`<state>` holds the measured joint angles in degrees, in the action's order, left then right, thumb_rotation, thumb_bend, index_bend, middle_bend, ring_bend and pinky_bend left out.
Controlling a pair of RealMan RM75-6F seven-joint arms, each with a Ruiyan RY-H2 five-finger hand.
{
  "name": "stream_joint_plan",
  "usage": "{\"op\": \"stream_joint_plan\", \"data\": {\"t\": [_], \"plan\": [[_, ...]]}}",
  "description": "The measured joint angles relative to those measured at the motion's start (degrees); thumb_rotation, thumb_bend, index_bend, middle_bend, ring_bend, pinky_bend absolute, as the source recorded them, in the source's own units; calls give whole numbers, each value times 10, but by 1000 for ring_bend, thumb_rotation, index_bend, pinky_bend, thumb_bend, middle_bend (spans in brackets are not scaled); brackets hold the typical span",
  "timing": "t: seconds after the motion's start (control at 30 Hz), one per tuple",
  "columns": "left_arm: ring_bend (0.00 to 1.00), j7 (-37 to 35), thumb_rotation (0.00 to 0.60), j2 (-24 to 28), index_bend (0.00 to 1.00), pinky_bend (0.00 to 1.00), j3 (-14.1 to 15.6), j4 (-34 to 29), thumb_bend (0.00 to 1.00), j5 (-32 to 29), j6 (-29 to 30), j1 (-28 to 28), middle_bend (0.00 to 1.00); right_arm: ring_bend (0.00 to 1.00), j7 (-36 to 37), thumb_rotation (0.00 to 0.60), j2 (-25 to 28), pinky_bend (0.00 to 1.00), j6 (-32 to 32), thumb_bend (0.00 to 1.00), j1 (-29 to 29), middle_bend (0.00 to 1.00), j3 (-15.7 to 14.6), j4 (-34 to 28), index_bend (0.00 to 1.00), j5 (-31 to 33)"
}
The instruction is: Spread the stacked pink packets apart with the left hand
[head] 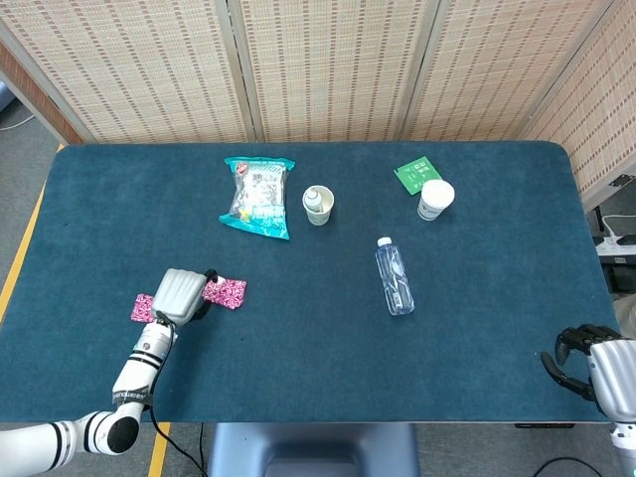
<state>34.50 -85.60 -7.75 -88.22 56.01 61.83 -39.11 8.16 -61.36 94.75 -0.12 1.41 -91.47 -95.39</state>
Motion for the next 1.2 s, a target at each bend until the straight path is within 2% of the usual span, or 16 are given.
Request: {"op": "stream_joint_plan", "data": {"t": [0.17, 0.33, 0.5, 0.87, 1.2], "plan": [[1000, -4, 600, -7, 596, 1000, -1, 5, 356, 8, 2, -3, 1000, 556, 0, 600, 1, 580, -2, 245, 1, 683, 0, -1, 739, 1], [1000, -5, 600, -17, 473, 1000, -3, 12, 355, 5, -10, -10, 1000, 556, 2, 600, 1, 579, -1, 244, 0, 683, 0, -1, 739, 1], [1000, 6, 600, -28, 308, 1000, -2, 18, 354, -3, -19, -19, 1000, 556, 4, 600, 1, 579, 0, 245, 0, 683, 0, 0, 739, 1], [1000, 14, 600, -53, 293, 1000, -3, 40, 354, -15, -38, -37, 1000, 556, 7, 600, 2, 580, 3, 245, 0, 683, 1, 1, 739, 0], [1000, 25, 600, -77, 218, 1000, -4, 63, 355, -43, -59, -54, 1000, 556, 9, 600, 2, 580, 3, 245, -1, 683, 1, 1, 739, 0]]}}
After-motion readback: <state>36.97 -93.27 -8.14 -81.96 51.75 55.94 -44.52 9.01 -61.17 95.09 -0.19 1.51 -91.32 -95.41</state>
